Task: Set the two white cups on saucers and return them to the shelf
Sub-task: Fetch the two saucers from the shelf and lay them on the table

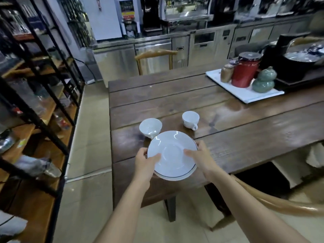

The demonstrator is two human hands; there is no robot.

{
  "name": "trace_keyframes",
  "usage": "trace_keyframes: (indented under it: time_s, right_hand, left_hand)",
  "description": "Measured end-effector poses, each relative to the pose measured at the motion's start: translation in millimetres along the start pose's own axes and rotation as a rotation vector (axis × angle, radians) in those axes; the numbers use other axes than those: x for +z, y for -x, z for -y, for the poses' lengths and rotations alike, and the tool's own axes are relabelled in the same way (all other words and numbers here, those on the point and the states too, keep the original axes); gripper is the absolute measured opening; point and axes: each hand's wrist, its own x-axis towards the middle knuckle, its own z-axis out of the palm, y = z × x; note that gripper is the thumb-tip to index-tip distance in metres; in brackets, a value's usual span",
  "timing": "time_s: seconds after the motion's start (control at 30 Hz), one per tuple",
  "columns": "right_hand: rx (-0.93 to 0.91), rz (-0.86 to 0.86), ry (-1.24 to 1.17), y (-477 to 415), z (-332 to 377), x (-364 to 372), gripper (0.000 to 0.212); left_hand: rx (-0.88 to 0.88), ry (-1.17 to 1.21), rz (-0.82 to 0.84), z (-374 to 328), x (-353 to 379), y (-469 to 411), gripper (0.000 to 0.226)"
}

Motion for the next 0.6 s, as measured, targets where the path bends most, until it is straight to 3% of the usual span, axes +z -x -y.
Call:
trace_keyframes:
  time_s: [0.27,0.4,0.6]
  right_hand:
    - [0.060,0.003,0.138,-64,-10,-17,0.027]
    - [0.104,0.034,0.337,-98,-19,-23,0.032]
    - [0.089,0.200,0.555,-140,-28,-35,0.031]
  left_hand:
    - [-0.114,-0.115,0.002,-6,34,-58,0.015]
    - [-0.172,-0.133,-0.045,3,52,-78,0.014]
    - [-0.243,-0.183,-0.139,16,74,-100,0.016]
